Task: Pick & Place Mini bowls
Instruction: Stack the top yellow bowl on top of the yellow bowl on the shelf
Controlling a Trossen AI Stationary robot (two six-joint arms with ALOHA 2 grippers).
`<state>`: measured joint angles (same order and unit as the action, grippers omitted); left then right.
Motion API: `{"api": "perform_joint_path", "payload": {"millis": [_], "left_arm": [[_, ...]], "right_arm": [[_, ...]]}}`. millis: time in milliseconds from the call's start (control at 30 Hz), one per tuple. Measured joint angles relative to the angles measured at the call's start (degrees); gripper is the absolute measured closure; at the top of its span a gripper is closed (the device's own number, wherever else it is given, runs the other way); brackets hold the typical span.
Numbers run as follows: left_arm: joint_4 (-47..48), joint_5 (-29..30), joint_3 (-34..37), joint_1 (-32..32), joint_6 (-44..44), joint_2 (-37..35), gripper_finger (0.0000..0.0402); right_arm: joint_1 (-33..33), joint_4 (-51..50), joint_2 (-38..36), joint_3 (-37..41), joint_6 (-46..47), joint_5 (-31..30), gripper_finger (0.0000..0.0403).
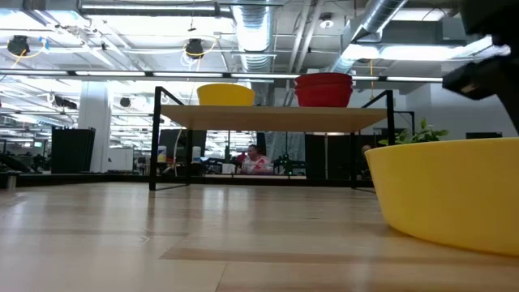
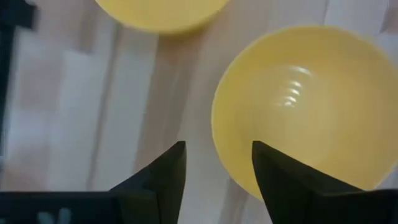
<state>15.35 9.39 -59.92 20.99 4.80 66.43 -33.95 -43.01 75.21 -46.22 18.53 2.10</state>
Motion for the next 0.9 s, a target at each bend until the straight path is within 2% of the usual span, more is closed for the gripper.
{"api": "perform_joint_path", "payload": {"millis": [467,900], "left_arm": [[-0.2,0.0,0.0,0.0,0.0,0.0,0.0207],[-0.4,0.0,0.0,0.0,0.2,0.0,0.0207]], "right_arm": [[-0.9,-0.2,10.4,0.0,-1.1,-0.8,0.0234],[-0.9,-0.1,9.8,0.0,-1.0,-0.8,0.025]]}}
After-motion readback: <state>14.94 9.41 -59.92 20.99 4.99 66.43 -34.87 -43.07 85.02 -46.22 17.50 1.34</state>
